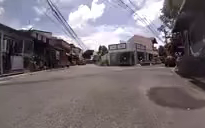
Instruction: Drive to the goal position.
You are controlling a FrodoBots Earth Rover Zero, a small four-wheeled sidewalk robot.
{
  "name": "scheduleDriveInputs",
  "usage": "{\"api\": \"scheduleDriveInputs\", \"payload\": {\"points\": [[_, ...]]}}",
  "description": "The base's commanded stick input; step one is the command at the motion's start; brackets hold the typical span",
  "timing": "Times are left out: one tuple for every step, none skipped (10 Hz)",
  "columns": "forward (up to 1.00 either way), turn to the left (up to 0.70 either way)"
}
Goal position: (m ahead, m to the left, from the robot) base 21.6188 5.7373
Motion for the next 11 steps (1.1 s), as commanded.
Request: {"api": "scheduleDriveInputs", "payload": {"points": [[0.70,0.00],[0.70,0.00],[0.70,0.00],[0.70,0.00],[0.70,0.00],[0.70,0.00],[0.70,0.00],[0.70,0.00],[0.70,0.00],[0.70,0.00],[0.70,0.00]]}}
